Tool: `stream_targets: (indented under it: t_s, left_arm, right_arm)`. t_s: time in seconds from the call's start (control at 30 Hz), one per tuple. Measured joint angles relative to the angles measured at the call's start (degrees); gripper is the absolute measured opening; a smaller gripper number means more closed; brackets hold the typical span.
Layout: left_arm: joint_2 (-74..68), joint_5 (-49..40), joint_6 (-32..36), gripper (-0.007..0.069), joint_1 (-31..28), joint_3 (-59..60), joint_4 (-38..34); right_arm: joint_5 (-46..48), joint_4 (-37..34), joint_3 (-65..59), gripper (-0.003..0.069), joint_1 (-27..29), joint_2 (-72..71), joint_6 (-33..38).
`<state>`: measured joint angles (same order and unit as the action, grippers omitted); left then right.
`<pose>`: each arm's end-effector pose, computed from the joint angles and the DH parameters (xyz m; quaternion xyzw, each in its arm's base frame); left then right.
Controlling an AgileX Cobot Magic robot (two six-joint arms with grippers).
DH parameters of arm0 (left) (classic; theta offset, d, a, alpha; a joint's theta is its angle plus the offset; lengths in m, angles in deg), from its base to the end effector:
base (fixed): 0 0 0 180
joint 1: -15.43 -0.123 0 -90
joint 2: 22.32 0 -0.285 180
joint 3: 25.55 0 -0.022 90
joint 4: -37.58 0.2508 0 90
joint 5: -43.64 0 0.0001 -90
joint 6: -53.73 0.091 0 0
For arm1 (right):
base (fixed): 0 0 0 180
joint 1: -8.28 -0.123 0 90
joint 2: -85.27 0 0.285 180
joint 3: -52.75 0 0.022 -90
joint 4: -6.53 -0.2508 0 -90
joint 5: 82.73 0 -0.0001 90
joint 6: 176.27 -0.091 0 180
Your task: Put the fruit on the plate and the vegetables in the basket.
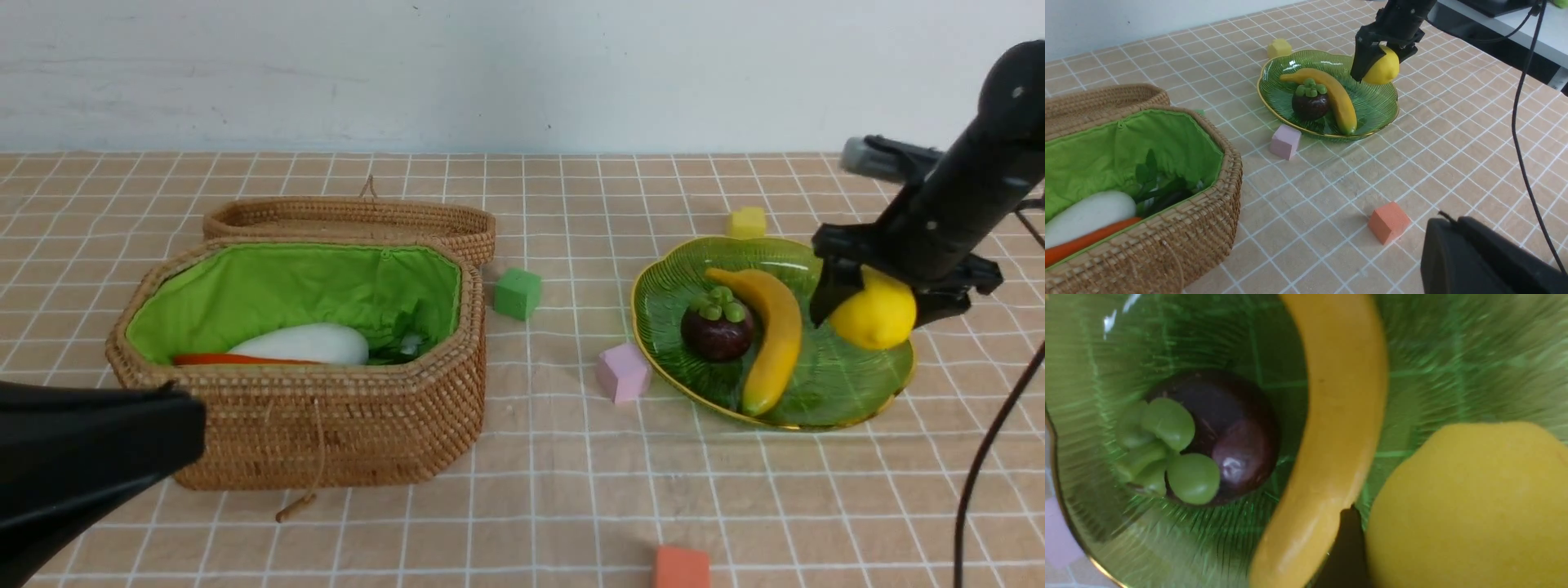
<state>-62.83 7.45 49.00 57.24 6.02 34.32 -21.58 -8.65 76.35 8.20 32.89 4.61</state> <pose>0.0736 -0.0700 0.3777 0.2493 0.7708 -0.2562 0.5273 0.4465 0.0215 0.2240 0.0400 0.9833 0.1221 0.1288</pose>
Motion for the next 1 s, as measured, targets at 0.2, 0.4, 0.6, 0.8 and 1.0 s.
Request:
stream_targets:
  t_s: [0.2, 0.4, 0.6, 0.8, 1.0]
  left_arm:
    - [0.0, -1.91, 0.12, 0.001, 0.0, 0.0, 4.64]
    - [0.0, -3.73, -1.68, 0.0013, 0.0, 0.0, 9.18]
    - [5.85, 2.0, -2.35, -0.0013, 0.0, 3.6, 10.35]
    - [22.83, 12.38, -8.63, -0.0013, 0.0, 16.66, 10.24]
    - [31.98, 23.08, -10.64, -0.0013, 0.0, 28.33, 10.29]
  right_arm:
    - [-1.75, 0.13, 0.28, 0.068, -1.33, 0.24, -0.88]
    - [5.08, 0.51, 0.91, 0.0617, -1.4, -2.46, -0.88]
    - [8.15, 1.76, -5.1, 0.0386, -1.4, -17.12, -0.88]
    - [6.47, 2.78, -22.95, 0.0099, -1.4, -40.76, -0.08]
    - [4.66, 3.2, -40.21, -0.0008, -1.4, -64.1, -0.01]
